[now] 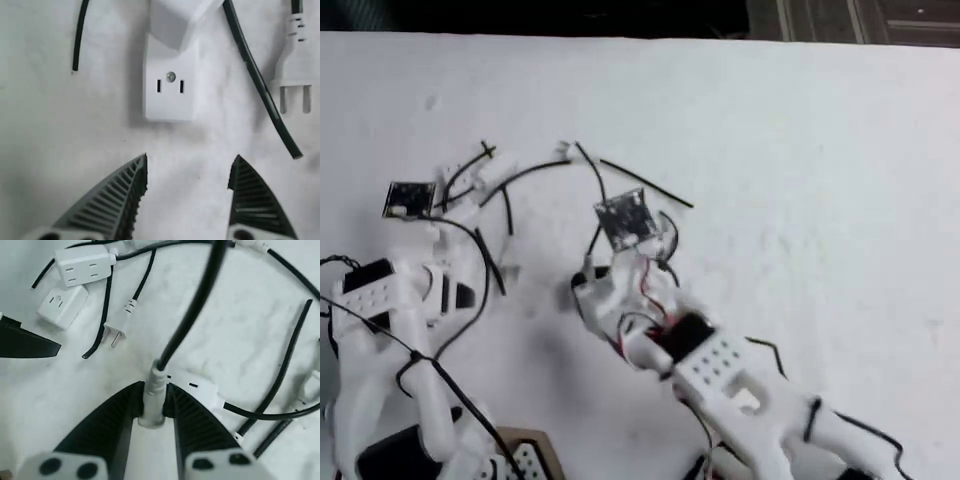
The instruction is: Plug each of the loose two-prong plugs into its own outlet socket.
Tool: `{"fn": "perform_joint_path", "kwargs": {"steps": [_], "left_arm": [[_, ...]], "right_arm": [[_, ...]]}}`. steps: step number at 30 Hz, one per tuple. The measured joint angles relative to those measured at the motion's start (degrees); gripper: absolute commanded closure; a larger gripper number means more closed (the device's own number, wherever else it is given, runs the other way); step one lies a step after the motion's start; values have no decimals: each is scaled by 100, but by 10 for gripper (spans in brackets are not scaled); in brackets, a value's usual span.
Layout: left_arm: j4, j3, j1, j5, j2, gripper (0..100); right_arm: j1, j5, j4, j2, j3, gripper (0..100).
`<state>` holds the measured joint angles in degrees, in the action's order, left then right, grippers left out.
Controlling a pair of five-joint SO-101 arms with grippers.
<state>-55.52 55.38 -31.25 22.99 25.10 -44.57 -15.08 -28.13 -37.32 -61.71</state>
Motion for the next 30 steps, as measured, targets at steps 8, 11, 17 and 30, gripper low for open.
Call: {"fn": "perform_joint_path", "kwargs": {"steps": [8, 11, 17, 30], "left_arm": [[9, 0, 299, 176, 0, 728], [114, 0, 800, 774, 0, 717], [396, -185, 1670, 1090, 0, 665], [-211, -1125, 3622, 3156, -9, 687]], "right_arm": [[123, -79, 343, 404, 105, 983], [475, -79, 97, 70, 105, 982], [1574, 202, -914, -1029, 105, 982], [3042, 677, -1319, -1767, 105, 982]]}}
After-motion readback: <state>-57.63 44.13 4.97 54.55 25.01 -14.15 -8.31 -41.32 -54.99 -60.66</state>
